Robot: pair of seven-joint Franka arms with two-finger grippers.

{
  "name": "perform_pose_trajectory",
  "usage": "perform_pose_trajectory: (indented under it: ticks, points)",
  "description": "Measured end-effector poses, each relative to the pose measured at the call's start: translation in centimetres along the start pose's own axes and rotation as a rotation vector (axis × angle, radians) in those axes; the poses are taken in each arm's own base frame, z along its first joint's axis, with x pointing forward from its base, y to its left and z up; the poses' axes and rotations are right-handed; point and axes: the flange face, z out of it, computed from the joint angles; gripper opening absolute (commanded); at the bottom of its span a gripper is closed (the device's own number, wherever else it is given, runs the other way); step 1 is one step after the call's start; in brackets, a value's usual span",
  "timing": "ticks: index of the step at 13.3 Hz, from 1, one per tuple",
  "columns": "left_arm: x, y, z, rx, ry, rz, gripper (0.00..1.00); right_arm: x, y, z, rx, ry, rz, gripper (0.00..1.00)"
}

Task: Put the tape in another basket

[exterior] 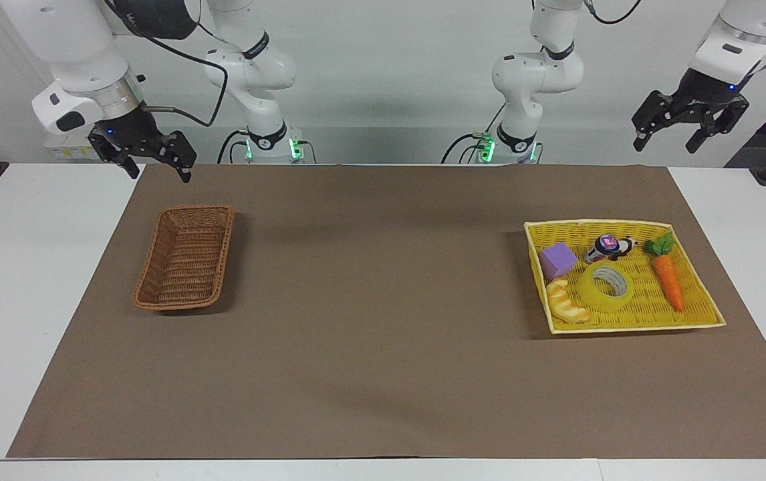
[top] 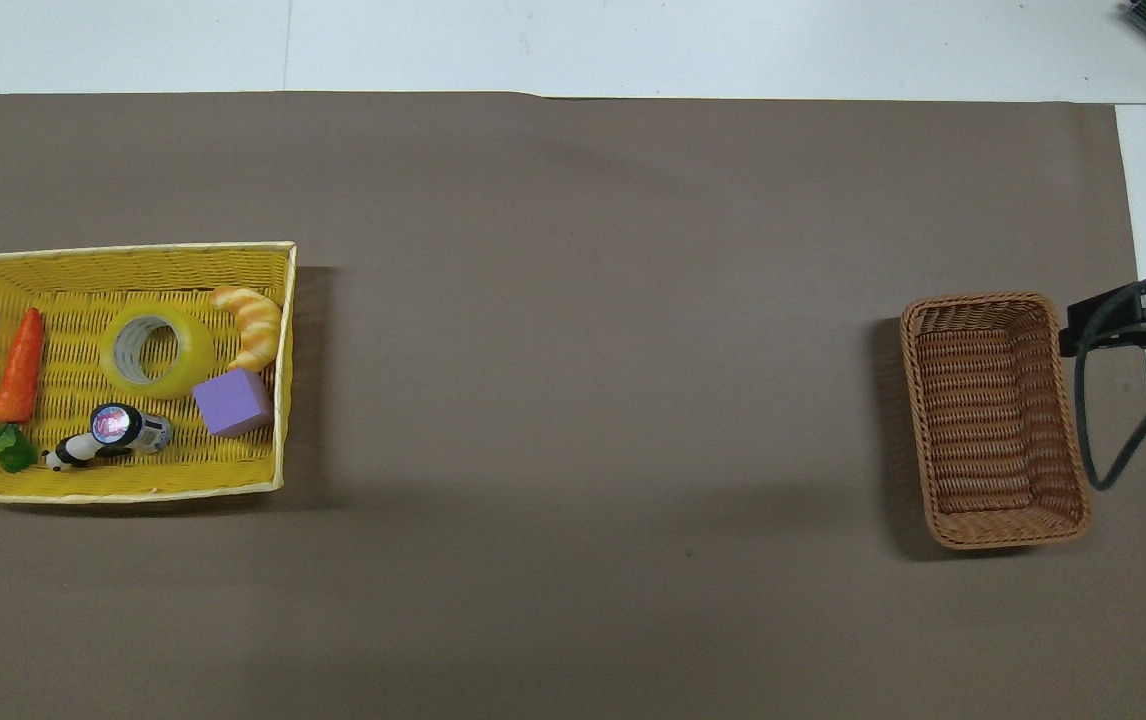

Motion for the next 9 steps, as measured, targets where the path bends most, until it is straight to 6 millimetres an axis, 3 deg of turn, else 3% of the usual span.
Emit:
perform_pose_trajectory:
  ticks: [4,9]
  points:
    - [0.5,-1.6,5.0,0.007,0.023,0.022,1.0,-0.1,0.0,0.3,0.0,-0.007,0.0,1.0]
    - [0.6,-3.2,13.0,0.017,0.055,0.01,1.0,-0.6,0.0,0.7,-0.001,-0.016,0.0,1.0]
